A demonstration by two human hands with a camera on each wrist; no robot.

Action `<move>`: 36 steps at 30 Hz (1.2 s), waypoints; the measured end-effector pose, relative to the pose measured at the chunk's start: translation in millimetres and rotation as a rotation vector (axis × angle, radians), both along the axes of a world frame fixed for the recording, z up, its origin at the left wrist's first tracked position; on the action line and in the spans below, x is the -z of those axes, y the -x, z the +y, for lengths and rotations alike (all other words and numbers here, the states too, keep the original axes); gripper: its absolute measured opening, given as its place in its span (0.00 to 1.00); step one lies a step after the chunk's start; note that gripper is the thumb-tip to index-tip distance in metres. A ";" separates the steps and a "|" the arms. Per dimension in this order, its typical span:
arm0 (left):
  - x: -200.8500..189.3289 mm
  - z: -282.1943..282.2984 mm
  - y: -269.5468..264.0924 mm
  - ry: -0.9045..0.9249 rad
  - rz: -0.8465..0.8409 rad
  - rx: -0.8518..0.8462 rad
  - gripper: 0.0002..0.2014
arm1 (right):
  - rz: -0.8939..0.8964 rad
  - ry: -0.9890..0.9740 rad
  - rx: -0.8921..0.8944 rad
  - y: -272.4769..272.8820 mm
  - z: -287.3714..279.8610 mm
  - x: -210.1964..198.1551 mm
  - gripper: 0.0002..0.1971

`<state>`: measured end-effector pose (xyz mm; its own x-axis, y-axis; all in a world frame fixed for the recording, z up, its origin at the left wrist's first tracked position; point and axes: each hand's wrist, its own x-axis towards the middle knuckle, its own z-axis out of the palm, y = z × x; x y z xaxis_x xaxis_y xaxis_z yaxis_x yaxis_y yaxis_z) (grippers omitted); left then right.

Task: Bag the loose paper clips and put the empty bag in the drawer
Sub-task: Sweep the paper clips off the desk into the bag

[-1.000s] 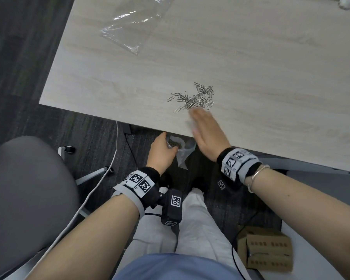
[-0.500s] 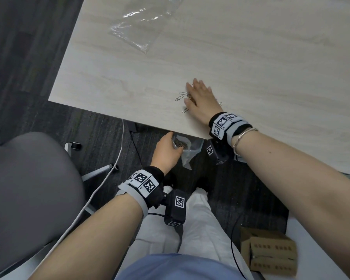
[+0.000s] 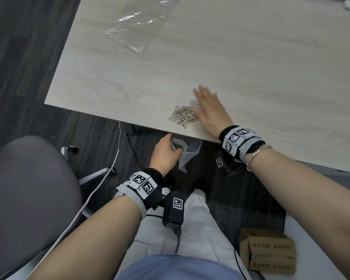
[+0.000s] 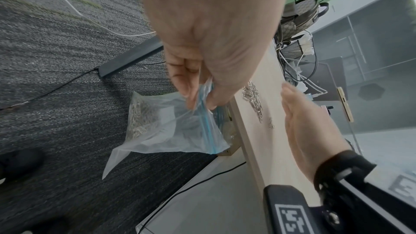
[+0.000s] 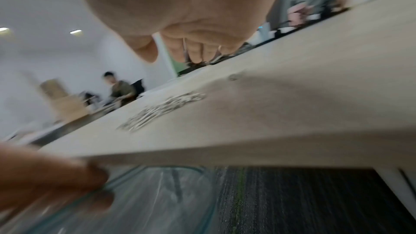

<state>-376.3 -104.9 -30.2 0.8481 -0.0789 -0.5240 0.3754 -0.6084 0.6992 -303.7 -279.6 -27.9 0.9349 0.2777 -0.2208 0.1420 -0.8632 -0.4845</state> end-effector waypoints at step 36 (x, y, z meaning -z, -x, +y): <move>-5.0 -19.4 10.6 0.047 -0.057 -0.047 0.15 | 0.005 -0.091 -0.221 114.4 2.8 17.1 0.28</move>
